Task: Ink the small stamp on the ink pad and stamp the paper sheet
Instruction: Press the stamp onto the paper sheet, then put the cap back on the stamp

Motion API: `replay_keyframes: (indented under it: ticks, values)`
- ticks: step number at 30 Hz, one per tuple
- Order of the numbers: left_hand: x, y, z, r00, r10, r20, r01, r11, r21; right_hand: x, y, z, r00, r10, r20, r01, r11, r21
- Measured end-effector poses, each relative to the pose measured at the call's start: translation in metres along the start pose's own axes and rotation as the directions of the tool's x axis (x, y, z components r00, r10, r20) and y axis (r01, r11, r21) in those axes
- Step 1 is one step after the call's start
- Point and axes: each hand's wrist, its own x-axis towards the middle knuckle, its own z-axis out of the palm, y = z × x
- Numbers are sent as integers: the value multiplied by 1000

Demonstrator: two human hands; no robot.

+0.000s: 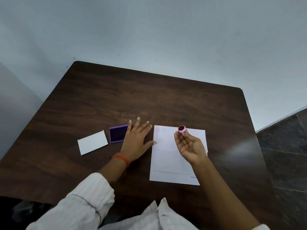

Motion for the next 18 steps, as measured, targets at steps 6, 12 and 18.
replay_keyframes:
  ticks: [6,12,18]
  values:
    - [-45,-5,-1,986,-137,-96,101,946,-309,-7,18,-9,998,56,-13,-56,998,-36]
    - [-76,-13,16,966,-255,-35,224,898,-379,-9,35,-8,995,103,-3,-103,989,-106]
    - [-69,-11,22,943,-332,8,308,867,-392,-9,54,-3,991,131,4,-127,968,-216]
